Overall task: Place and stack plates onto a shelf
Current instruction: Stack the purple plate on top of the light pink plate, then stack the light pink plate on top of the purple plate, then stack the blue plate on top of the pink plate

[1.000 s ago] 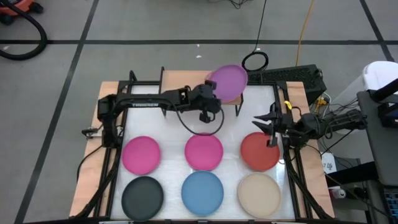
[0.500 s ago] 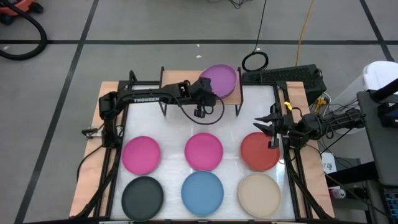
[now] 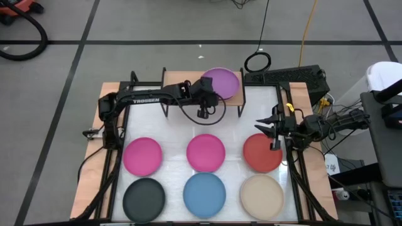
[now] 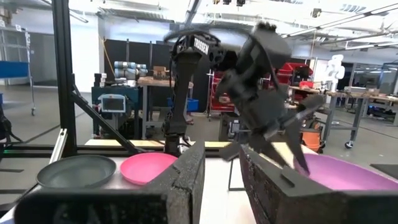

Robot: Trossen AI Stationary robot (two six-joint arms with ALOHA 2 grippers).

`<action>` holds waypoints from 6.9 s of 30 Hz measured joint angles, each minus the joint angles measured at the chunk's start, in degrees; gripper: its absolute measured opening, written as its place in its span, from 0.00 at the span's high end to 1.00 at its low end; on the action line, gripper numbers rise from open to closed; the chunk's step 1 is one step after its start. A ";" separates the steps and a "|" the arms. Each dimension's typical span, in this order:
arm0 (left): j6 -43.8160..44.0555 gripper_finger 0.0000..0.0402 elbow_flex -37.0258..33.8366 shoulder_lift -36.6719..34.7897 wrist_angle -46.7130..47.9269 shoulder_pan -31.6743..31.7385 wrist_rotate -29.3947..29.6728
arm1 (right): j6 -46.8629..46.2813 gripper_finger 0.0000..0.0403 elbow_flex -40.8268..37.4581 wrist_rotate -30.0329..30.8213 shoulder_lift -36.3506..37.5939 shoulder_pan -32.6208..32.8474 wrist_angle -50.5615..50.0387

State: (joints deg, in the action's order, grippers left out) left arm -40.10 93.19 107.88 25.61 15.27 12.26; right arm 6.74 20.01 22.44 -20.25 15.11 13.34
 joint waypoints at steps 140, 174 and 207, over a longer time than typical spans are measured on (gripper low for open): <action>26.97 0.47 -62.68 -45.10 -65.76 -15.72 6.04 | 52.28 1.00 25.32 11.20 -52.17 -12.85 4.91; 32.87 0.47 -62.60 -45.20 -65.69 -15.67 9.41 | 39.09 0.78 25.75 -0.04 -53.41 -28.65 0.10; 40.87 0.47 -62.37 -45.20 -62.10 -16.71 3.73 | 16.83 0.67 25.77 -4.63 -31.25 -13.18 -6.26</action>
State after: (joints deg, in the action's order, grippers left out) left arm 0.78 30.82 62.67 -36.49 -1.44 15.99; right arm 23.57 45.78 17.80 -51.50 1.93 7.09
